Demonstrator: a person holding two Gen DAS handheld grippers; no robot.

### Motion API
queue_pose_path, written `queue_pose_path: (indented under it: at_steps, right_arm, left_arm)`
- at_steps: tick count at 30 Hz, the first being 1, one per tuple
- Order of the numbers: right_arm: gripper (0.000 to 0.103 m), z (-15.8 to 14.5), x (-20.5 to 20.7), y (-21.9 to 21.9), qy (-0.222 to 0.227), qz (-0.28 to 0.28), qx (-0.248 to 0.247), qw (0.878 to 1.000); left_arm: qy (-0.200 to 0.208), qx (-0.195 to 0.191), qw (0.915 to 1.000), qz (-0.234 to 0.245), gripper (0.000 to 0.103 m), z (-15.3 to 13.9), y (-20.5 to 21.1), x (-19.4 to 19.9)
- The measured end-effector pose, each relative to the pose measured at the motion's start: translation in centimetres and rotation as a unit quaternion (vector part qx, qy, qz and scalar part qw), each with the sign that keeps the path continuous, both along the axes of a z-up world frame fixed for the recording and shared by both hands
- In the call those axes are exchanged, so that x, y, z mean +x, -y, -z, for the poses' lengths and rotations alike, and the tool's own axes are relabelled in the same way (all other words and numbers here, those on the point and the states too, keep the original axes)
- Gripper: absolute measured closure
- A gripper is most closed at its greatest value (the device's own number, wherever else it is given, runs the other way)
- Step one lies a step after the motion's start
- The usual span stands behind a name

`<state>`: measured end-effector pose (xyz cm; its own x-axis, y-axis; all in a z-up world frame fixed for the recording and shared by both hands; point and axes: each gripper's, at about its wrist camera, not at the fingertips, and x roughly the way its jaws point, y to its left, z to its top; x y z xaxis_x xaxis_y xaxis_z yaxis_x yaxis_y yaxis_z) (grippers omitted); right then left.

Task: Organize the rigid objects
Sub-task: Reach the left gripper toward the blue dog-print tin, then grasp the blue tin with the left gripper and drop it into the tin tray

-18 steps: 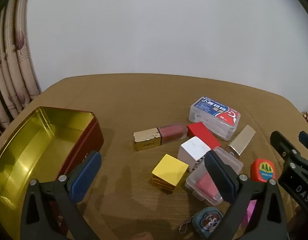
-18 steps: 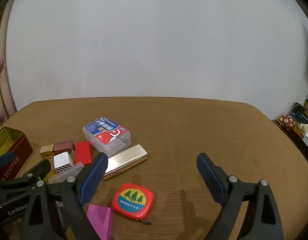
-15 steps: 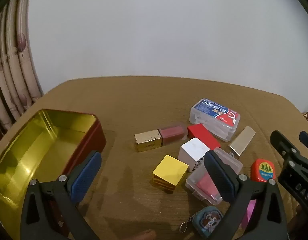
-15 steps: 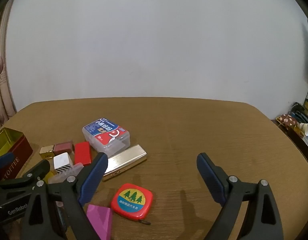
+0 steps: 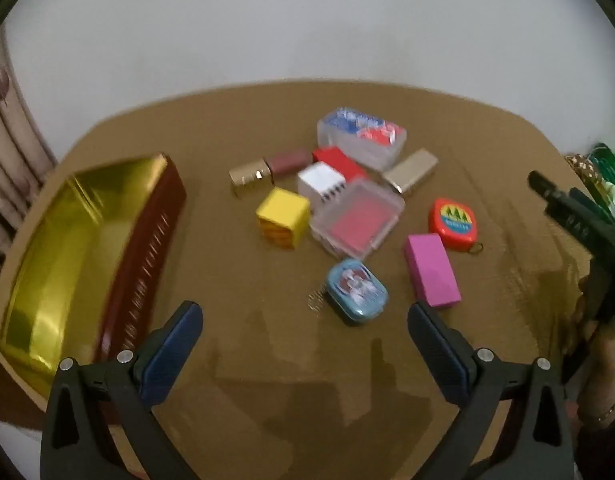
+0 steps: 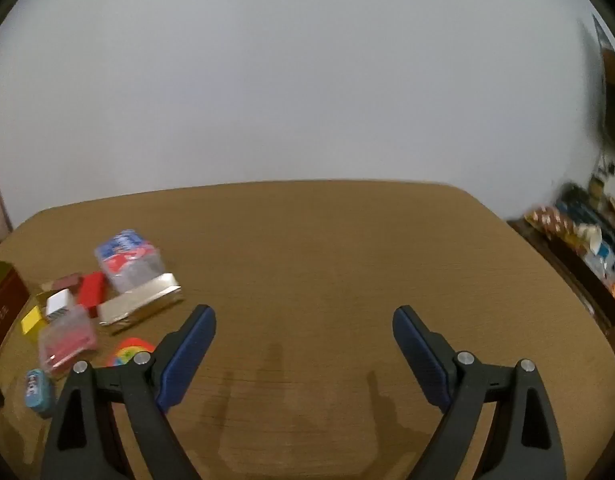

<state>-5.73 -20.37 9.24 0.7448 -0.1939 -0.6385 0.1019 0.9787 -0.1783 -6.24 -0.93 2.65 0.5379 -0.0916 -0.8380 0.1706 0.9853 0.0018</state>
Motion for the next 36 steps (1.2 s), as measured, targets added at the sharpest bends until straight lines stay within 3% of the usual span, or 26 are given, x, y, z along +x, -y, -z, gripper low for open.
queue_pose_path:
  at_steps: [4, 9, 13, 17, 19, 21, 23, 28, 31, 36]
  right_arm:
    - [0.010, 0.4, 0.6, 2.5, -0.005, 0.016, 0.052, 0.998]
    - [0.010, 0.3, 0.5, 3.0, 0.008, -0.002, 0.064, 0.998]
    - [0.010, -0.1, 0.0, 3.3, 0.011, -0.003, 0.080, 0.997]
    - [0.010, 0.2, -1.0, 5.2, 0.014, 0.009, 0.107, 0.994]
    - [0.010, 0.5, -1.0, 5.1, 0.014, 0.008, 0.107, 0.994]
    - [0.010, 0.6, -1.0, 4.8, 0.015, 0.005, 0.104, 0.994]
    - [0.010, 0.7, -1.0, 4.7, 0.015, 0.005, 0.102, 0.995]
    - [0.010, 1.2, -1.1, 4.6, 0.015, 0.017, 0.107, 0.994]
    - [0.010, 1.3, -1.0, 4.7, 0.012, 0.021, 0.108, 0.994]
    - [0.010, 1.2, -1.0, 4.7, 0.010, 0.018, 0.105, 0.994]
  left_arm:
    - [-0.023, 0.001, 0.9995, -0.023, 0.003, 0.8, 0.8, 1.6]
    - [-0.059, 0.014, 0.9979, -0.024, 0.027, 3.1, 1.7, 3.7]
    - [-0.085, 0.007, 0.9959, -0.032, 0.030, 4.5, 1.0, 4.7]
    - [-0.079, 0.005, 0.9964, -0.031, 0.031, 5.0, 0.4, 5.5]
    - [-0.077, 0.003, 0.9966, -0.028, 0.037, 5.1, 0.3, 5.6]
    - [-0.070, 0.002, 0.9973, -0.022, 0.055, 5.0, 0.0, 5.5]
    - [-0.065, 0.007, 0.9978, -0.008, 0.066, 5.2, 1.0, 6.3]
    - [-0.068, -0.005, 0.9976, 0.009, 0.067, 5.5, 0.4, 5.7]
    - [-0.068, -0.008, 0.9974, 0.024, 0.067, 4.1, -0.3, 4.9]
    - [-0.020, 0.011, 0.9995, 0.022, 0.067, -2.2, -4.8, 5.4]
